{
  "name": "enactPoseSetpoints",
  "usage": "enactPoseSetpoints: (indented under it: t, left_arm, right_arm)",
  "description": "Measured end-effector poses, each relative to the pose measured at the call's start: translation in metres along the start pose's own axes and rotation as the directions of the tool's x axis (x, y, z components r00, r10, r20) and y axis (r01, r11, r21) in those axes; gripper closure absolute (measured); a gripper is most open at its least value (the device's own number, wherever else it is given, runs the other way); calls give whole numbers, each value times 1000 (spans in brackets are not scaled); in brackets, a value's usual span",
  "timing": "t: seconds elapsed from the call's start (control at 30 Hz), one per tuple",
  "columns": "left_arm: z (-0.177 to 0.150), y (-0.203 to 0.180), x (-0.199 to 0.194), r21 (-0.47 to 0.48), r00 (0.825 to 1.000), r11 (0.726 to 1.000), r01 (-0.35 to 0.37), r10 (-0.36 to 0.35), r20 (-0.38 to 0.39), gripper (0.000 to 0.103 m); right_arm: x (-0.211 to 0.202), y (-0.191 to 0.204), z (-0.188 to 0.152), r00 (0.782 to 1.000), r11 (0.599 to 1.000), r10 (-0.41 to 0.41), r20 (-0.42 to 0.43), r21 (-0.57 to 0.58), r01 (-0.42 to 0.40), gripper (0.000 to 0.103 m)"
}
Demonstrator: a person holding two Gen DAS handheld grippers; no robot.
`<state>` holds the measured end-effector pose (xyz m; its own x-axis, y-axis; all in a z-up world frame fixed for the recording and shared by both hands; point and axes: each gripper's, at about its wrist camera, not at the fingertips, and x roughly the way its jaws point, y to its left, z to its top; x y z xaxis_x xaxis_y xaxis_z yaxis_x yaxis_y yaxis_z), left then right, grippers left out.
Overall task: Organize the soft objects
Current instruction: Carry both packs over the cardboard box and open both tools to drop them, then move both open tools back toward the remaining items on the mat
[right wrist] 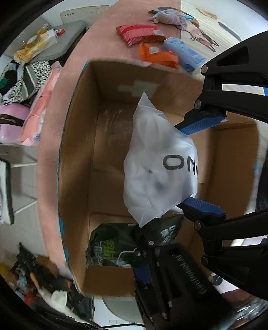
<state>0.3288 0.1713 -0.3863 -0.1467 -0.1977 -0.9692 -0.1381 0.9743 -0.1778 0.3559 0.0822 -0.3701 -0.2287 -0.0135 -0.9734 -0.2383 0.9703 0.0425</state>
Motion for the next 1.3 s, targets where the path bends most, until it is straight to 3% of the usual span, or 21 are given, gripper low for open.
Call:
enactPoseSetpoints:
  t: [0.3,0.37,0.4,0.53,0.63,0.93,1.1,1.3]
  left_arm:
    - [21,10,13,-10,999,1000,-14,14,-31,61]
    - [19,13,6,-10,1000,1000,-21,21,-17,41]
    - [15,15,-1,-4,1000,1000,-31,31,2,37]
    - [-2,22,-27,7,994,996,-86,85,76,11]
    - [-20,31,-43,-4,984,994,-111,110,137,3]
    - [-69,35,-60,-35,967,996,-84,90,239,1]
    - [-93,33,-69,-50,956,996,-72,83,281,1]
    - [-130,32,-90,-46,926,994,-99,109,361,0]
  right_arm:
    - [14,5,31,998,999,-51,-32,1,51,34]
    - [10,4,29,999,999,-41,-30,9,42,26]
    - [8,5,27,999,999,-40,-22,8,40,18]
    - [-5,7,8,999,999,-49,10,3,49,4]
    - [-14,8,-16,998,999,-31,53,29,29,0]
    - [-25,18,-99,987,997,-12,157,82,-1,0]
    - [-37,15,-129,974,995,-12,226,103,-12,0]
    - [-59,3,-153,950,995,-19,312,102,-13,0]
